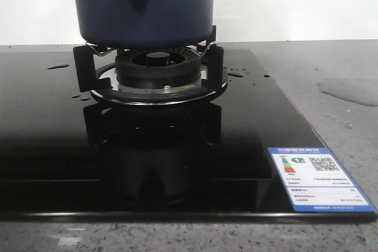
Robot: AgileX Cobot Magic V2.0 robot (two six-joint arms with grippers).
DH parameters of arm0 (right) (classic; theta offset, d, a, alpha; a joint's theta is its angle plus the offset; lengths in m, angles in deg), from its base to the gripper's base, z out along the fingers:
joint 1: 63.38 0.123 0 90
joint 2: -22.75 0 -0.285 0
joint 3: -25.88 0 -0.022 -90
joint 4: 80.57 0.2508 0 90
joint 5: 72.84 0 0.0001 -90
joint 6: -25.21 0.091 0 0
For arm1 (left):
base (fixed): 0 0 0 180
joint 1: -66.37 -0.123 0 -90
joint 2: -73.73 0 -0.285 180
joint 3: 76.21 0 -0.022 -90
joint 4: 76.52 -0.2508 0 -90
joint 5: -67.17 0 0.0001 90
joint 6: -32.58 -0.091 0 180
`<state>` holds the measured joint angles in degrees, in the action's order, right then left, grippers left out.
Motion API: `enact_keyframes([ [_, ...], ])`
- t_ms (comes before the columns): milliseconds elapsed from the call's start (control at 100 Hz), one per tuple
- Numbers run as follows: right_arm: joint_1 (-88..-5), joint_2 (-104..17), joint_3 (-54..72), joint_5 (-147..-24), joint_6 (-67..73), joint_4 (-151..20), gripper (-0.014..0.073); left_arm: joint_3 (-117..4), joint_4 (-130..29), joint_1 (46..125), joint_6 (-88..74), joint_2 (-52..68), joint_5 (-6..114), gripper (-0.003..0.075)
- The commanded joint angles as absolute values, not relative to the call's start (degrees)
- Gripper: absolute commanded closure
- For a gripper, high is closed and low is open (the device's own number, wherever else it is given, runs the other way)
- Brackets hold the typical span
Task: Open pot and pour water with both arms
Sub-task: 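Grasp the light blue ribbed cup around its body with the right gripper, then lift the cup with the right gripper and carry it over the open saucepan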
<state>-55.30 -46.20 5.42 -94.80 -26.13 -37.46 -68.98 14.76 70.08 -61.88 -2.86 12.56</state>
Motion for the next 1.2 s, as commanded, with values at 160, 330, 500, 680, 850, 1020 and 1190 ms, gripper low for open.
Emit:
enact_keyframes([
  [160,-47.27,-52.03,17.10,-94.16,-38.62,-36.58,0.0368,-70.82,20.00,69.93,-61.05,-1.53,12.08,0.0440],
  [330,-44.27,-56.83,23.08,-94.04,-39.99,-41.80,0.0368,-70.82,20.00,69.93,-60.80,-1.53,12.08,0.0440],
  [500,-42.20,-61.35,27.85,-94.15,-39.99,-50.04,0.0368,-70.82,20.00,69.93,-60.46,-1.53,12.08,0.0440],
  [680,-40.19,-64.37,29.48,-93.76,-39.99,-61.12,0.0368,-70.82,20.00,69.93,-60.46,-1.53,12.56,0.0440],
  [850,-39.85,-65.27,29.48,-92.80,-39.99,-67.40,0.0368,-70.82,20.00,69.93,-60.46,-1.53,14.07,0.0440],
  [1020,-39.85,-65.35,29.48,-89.47,-39.99,-72.62,0.0368,-70.82,20.00,69.93,-60.46,-1.53,15.20,0.0440],
  [1190,-39.85,-65.69,29.48,-86.61,-39.99,-77.88,0.0368,-70.82,20.00,69.93,-60.46,-1.53,15.34,0.0440],
])
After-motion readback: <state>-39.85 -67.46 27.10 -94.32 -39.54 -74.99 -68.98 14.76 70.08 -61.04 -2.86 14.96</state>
